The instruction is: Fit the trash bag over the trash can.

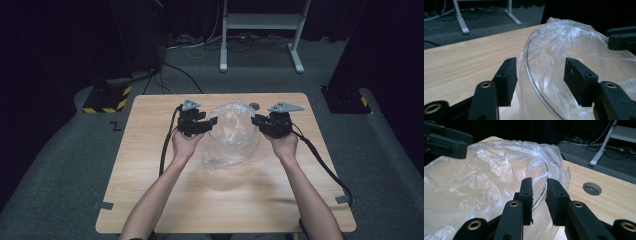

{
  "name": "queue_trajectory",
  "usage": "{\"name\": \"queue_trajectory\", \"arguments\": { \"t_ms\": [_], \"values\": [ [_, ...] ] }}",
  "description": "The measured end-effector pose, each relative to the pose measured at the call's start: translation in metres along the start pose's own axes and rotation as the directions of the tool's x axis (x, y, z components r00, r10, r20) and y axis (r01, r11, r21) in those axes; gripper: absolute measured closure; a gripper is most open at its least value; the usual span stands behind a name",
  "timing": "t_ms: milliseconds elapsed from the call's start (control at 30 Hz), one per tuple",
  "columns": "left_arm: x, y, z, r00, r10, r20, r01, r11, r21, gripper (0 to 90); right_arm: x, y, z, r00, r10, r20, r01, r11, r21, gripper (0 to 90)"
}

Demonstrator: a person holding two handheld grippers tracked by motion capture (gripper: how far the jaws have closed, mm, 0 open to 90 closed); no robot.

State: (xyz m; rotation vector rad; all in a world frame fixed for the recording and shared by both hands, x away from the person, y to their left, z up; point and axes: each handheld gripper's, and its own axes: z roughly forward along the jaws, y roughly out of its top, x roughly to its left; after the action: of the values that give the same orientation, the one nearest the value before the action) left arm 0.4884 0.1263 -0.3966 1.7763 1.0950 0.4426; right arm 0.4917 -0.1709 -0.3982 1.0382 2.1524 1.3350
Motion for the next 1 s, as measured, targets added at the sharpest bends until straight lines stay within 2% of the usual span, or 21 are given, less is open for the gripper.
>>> {"name": "queue_trajectory", "arguments": {
  "t_ms": [100, 200, 267, 333, 467, 567, 733, 800, 867, 967, 1000],
  "values": [
    [-0.001, 0.002, 0.008, 0.9999, 0.001, -0.015, -0.001, 0.9997, 0.024, 47.9, 0.0, 0.0, 0.0, 1.0, 0.0, -0.002, 0.0, 1.0, 0.002, 74.3],
    [-0.002, 0.003, 0.015, 1.0, -0.004, -0.008, 0.005, 0.9988, 0.048, 56.8, 0.0, 0.0, -0.002, 0.9999, -0.01, -0.008, 0.01, 1.0, 0.01, 72.9],
    [-0.003, 0.004, 0.019, 0.9993, 0.015, -0.034, -0.012, 0.9973, 0.072, 64.2, 0.001, 0.0, -0.003, 0.9997, -0.021, -0.013, 0.021, 1.0, 0.018, 72.3],
    [-0.001, 0.003, 0.023, 0.9992, 0.013, -0.037, -0.009, 0.9955, 0.095, 69.5, 0.002, 0.0, -0.006, 0.9994, -0.033, -0.009, 0.033, 0.999, 0.023, 72.2],
    [0.002, 0.0, 0.026, 0.999, 0.01, -0.044, -0.004, 0.9899, 0.142, 73.0, 0.003, 0.0, -0.008, 0.9987, -0.051, -0.008, 0.051, 0.998, 0.029, 71.9],
    [0.004, 0.001, 0.024, 0.9993, -0.006, -0.037, 0.01, 0.9931, 0.117, 71.2, 0.003, 0.0, -0.009, 0.9987, -0.05, -0.011, 0.05, 0.998, 0.031, 71.8],
    [0.002, 0.004, 0.021, 1.0, -0.006, -0.007, 0.007, 0.9978, 0.067, 54.2, 0.003, 0.001, -0.008, 0.9988, -0.046, -0.014, 0.046, 0.998, 0.032, 71.7],
    [0.003, 0.004, 0.021, 0.9996, -0.021, -0.02, 0.021, 0.9986, 0.047, 51.4, 0.003, 0.0, -0.008, 0.9989, -0.045, -0.013, 0.045, 0.998, 0.033, 71.6],
    [0.007, 0.004, 0.022, 0.9978, -0.059, -0.03, 0.06, 0.998, 0.019, 48.5, 0.003, 0.0, -0.009, 0.9989, -0.046, -0.013, 0.046, 0.998, 0.033, 71.3],
    [0.013, 0.003, 0.027, 0.9952, -0.095, -0.022, 0.096, 0.9953, 0.014, 52.8, 0.003, 0.0, -0.009, 0.9988, -0.046, -0.016, 0.047, 0.998, 0.036, 70.9],
    [0.014, 0.002, 0.028, 0.9957, -0.09, -0.02, 0.091, 0.9955, 0.027, 56.4, 0.003, 0.0, -0.009, 0.9988, -0.047, -0.015, 0.047, 0.998, 0.036, 70.7]
  ]
}}
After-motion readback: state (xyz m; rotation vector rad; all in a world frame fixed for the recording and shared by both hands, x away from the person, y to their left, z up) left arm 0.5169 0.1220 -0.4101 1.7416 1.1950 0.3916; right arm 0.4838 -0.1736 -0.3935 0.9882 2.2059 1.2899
